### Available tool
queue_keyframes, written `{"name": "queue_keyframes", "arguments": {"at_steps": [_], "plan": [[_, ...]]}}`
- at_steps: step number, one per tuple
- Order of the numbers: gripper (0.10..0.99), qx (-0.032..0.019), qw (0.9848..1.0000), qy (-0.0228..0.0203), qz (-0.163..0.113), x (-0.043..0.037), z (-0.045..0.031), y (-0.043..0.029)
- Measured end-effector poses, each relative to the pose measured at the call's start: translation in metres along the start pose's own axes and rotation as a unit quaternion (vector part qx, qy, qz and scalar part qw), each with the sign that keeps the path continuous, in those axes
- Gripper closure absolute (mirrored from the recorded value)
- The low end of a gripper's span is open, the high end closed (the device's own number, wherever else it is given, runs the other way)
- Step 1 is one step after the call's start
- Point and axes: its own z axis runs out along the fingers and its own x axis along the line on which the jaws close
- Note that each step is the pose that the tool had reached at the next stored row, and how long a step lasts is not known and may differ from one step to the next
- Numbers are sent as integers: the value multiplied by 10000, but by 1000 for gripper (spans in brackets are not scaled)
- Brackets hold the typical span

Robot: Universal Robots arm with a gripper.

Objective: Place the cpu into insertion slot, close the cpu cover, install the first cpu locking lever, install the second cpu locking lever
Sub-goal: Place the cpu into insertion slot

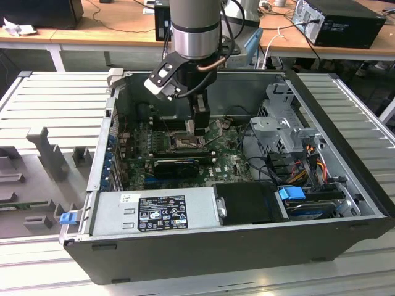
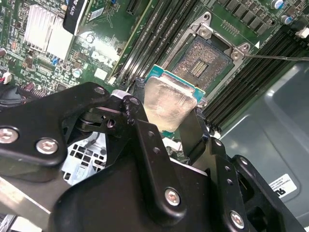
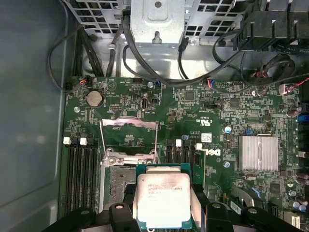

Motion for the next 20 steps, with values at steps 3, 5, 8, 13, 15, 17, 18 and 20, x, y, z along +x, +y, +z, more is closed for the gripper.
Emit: {"name": "queue_keyframes", "arguments": {"at_steps": [3,5,8,13,15,17,18,20], "plan": [[557,0,10000,-1,12,0,15,-4],[557,-1,10000,-2,22,0,26,-8],[557,-1,10000,-5,47,10,40,-29],[557,-1,10000,-9,98,78,105,-52],[557,0,9999,-12,126,97,174,-59],[557,1,9999,-12,130,101,209,-71],[557,5,9999,-13,130,103,228,-75],[557,19,9999,-14,130,108,262,-87]]}}
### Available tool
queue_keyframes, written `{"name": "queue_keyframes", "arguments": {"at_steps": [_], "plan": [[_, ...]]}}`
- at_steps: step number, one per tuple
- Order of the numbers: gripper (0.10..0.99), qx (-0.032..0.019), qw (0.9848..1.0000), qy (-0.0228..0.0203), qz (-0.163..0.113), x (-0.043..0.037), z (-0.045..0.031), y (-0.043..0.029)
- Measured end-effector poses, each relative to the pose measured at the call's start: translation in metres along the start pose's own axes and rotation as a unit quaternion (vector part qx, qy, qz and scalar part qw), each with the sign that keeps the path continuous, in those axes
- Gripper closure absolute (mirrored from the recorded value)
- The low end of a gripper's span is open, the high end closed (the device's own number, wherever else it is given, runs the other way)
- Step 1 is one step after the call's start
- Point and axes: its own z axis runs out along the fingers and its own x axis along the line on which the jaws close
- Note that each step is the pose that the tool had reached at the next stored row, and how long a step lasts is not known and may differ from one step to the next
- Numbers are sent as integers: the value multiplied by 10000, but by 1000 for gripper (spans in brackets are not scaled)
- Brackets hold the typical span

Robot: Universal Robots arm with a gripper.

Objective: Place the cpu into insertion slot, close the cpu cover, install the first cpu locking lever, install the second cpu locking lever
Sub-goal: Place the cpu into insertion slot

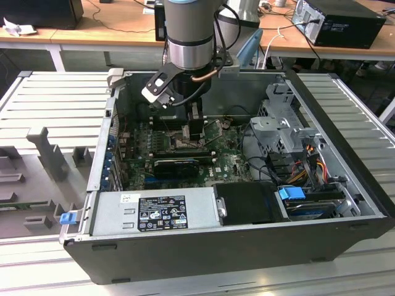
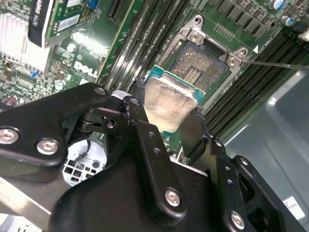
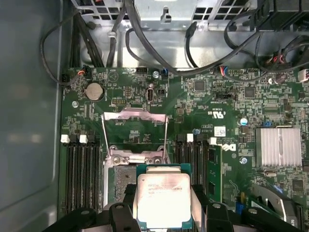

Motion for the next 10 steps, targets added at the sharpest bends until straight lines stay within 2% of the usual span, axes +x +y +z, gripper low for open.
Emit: {"name": "queue_keyframes", "arguments": {"at_steps": [5,10], "plan": [[557,33,10000,6,2,71,59,-10],[557,35,10000,6,3,81,81,-38]]}}
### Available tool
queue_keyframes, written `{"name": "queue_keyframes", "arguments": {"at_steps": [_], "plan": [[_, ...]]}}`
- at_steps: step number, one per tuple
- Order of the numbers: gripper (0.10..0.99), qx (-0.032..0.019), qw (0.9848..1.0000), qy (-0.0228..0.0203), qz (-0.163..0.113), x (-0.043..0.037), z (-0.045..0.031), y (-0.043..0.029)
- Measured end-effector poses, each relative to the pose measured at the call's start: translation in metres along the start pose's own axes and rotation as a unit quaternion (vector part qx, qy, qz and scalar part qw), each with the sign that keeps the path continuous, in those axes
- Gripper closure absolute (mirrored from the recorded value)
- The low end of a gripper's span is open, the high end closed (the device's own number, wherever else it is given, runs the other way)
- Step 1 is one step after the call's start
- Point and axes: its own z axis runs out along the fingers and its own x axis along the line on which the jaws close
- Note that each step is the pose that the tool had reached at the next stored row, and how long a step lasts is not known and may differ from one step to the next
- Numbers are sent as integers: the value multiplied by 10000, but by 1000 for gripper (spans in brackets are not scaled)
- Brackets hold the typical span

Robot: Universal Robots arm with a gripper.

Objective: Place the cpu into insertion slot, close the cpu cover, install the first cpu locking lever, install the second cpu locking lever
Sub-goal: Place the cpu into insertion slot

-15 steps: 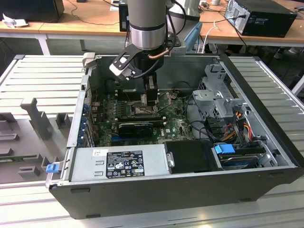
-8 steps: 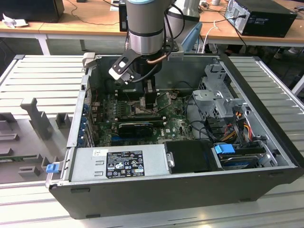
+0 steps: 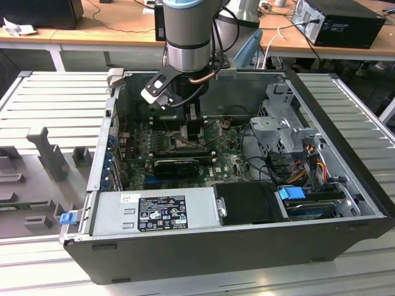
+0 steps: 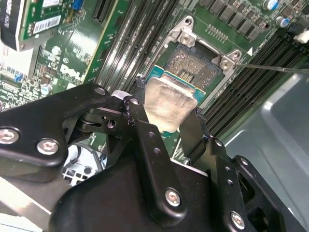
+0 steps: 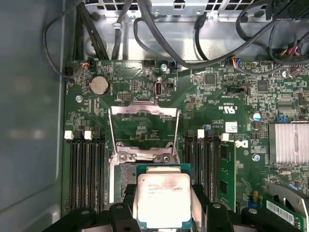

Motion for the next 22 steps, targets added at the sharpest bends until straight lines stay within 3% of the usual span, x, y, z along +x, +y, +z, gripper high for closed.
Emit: {"name": "queue_keyframes", "arguments": {"at_steps": [4,8,22], "plan": [[557,-1,10000,1,0,3,19,-52],[557,0,10000,0,0,61,70,-66],[557,22,10000,-3,45,159,299,-115]]}}
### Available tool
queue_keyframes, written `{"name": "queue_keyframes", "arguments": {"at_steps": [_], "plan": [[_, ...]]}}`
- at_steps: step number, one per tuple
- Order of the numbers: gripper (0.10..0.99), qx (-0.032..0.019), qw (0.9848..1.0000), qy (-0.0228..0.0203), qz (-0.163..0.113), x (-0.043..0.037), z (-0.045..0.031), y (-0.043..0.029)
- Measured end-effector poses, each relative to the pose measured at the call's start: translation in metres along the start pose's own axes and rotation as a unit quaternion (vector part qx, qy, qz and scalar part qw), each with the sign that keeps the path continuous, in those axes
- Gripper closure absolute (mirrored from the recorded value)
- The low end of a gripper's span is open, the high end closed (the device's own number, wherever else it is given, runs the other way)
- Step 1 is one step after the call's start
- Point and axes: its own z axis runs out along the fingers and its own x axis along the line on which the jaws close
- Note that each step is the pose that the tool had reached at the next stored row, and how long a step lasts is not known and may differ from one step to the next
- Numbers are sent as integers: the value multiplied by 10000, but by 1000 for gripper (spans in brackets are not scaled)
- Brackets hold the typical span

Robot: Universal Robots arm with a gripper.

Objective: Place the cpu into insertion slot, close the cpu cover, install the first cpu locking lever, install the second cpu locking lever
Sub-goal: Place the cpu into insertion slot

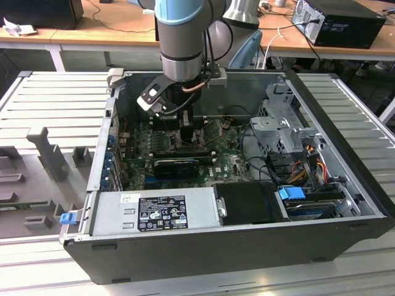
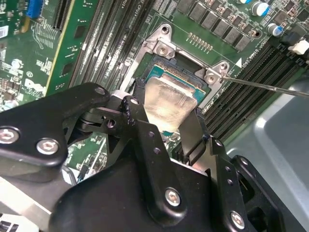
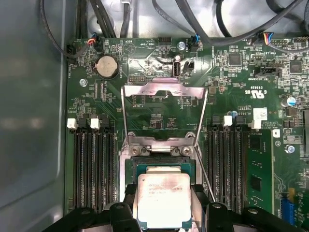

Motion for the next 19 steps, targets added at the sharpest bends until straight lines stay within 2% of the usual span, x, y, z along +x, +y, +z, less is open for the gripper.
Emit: {"name": "queue_keyframes", "arguments": {"at_steps": [12,19], "plan": [[557,3,10000,-4,51,11,124,-4],[545,3,10000,-4,52,10,130,-5]]}}
